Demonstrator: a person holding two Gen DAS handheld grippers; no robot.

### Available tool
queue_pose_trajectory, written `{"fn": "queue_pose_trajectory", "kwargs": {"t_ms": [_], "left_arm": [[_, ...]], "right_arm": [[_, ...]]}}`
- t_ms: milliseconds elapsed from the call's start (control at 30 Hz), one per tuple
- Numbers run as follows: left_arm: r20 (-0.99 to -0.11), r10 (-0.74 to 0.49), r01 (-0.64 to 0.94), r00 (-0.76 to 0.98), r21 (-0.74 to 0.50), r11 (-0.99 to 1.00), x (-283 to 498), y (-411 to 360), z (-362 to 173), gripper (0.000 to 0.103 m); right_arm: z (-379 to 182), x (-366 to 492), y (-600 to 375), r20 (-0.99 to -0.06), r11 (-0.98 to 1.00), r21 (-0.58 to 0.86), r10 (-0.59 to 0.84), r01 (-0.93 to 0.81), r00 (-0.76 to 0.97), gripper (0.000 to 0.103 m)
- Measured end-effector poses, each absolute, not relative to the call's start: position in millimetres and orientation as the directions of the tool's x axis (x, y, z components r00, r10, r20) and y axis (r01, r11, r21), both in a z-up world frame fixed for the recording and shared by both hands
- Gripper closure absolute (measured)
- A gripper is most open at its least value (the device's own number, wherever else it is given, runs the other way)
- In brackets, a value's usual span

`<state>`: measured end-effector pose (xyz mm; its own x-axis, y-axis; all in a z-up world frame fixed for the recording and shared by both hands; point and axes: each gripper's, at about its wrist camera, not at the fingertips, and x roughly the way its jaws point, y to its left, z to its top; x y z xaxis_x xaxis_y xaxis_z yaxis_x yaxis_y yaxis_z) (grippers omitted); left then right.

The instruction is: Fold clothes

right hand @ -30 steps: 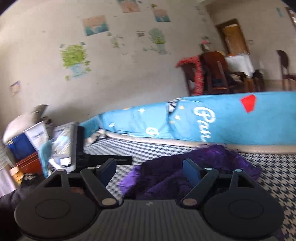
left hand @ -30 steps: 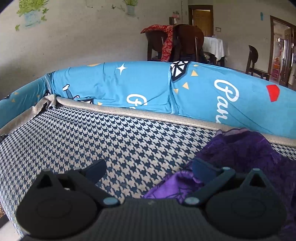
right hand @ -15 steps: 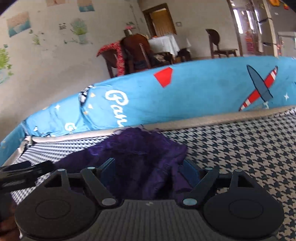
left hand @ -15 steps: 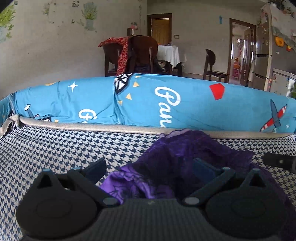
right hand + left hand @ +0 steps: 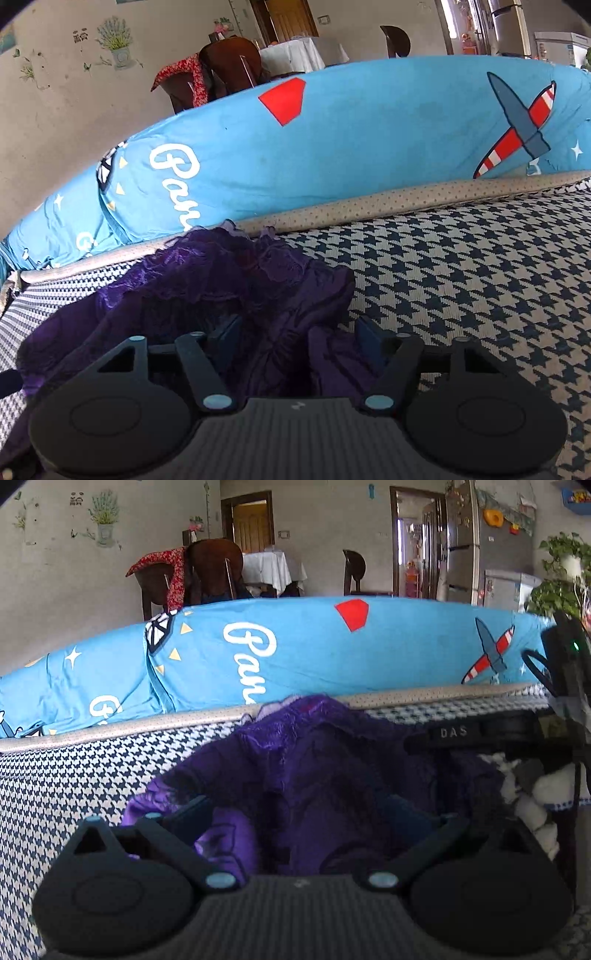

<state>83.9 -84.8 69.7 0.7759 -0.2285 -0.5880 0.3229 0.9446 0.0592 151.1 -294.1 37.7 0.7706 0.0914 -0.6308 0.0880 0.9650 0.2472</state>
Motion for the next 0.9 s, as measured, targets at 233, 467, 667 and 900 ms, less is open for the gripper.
{"fn": "queue_pose_trajectory", "kwargs": {"t_ms": [233, 467, 667, 900], "left_arm": [[-0.614, -0.257, 0.346, 0.746, 0.029, 0.938, 89, -87, 60, 0.0], [-0.62, -0.314, 0.383, 0.719, -0.023, 0.923, 90, -91, 58, 0.0], [-0.63, -0.379, 0.446, 0.678, -0.057, 0.893, 89, -99, 56, 0.0], [-0.646, -0.414, 0.498, 0.641, -0.061, 0.865, 87, -111, 50, 0.0]], "right_arm": [[25, 160, -297, -0.655, 0.957, 0.261, 0.08, 0.125, 0.751, 0.082], [58, 142, -310, -0.566, 0.943, 0.258, -0.029, 0.21, 0.824, 0.089], [95, 116, -332, -0.462, 0.912, 0.171, -0.261, 0.374, 0.848, 0.089], [93, 114, -359, -0.509, 0.882, 0.252, -0.231, 0.399, 0.83, 0.074]]}}
